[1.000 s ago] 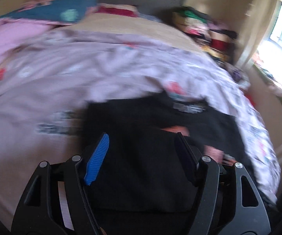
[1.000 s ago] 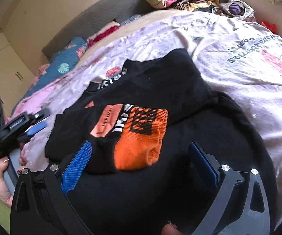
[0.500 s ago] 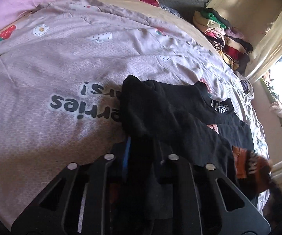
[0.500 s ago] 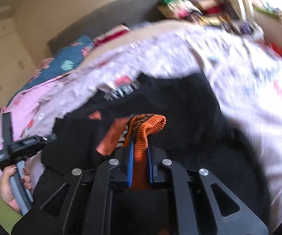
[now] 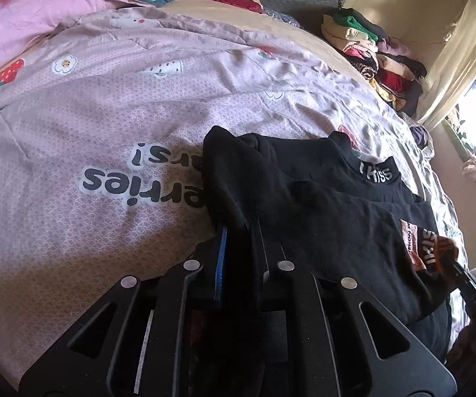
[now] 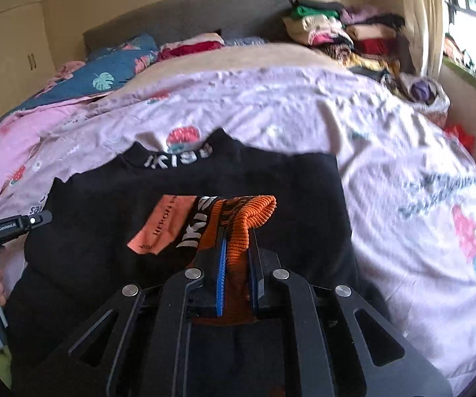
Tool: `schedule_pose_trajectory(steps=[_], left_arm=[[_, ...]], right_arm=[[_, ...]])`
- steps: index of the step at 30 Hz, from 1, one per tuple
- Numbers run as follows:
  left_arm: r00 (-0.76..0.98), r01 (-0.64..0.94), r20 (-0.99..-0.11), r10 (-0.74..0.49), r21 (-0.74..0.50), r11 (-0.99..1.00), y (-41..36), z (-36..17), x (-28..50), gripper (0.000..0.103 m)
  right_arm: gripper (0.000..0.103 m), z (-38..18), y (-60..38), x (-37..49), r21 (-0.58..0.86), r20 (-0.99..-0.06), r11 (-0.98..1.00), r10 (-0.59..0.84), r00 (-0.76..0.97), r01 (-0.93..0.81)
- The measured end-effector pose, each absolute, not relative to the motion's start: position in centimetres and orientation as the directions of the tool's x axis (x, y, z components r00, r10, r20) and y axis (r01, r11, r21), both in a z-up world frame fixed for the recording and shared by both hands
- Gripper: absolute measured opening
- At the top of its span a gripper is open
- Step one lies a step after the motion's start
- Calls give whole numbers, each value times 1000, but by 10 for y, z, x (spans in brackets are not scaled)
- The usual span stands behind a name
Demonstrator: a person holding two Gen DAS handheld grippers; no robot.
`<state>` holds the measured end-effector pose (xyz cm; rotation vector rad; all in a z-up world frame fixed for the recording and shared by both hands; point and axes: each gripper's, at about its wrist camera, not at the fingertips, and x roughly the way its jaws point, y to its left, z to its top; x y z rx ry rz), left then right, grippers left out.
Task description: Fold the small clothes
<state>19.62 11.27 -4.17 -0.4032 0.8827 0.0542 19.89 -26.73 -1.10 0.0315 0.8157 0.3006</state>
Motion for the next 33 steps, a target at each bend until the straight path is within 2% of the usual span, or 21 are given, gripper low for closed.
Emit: schedule_pose_trajectory(steps=[10, 11, 13, 14, 19, 25, 33], left_arm=[[650, -189, -753, -105, -294, 937, 109, -29, 192, 10], [654, -187, -750, -101, -290, 939, 108, -26, 192, 11], [666, -177, -741, -87, -270, 947, 104, -18, 189, 14], [674, -165, -734, -85, -262, 951, 101, -13, 188, 18], [687, -78, -718, -111, -224, 971, 77, 1, 181, 18], [622, -38, -770, -141, -210, 977, 60, -15, 185, 18], [577, -50, -803, -148, -216, 975, 61, -39, 184, 20]], right_arm=[[23, -18, -280, 192, 181, -726, 965, 260, 636, -188], [30, -16, -282, 190, 183, -722, 966, 259, 641, -184], [37, -12, -284, 186, 194, -709, 964, 266, 653, -182], [37, -10, -283, 184, 194, -705, 963, 269, 656, -186], [37, -2, -271, 174, 187, -695, 951, 306, 650, -247], [37, -6, -250, 169, 214, -714, 916, 384, 586, -339], [36, -32, -243, 176, 179, -785, 934, 326, 527, -310]])
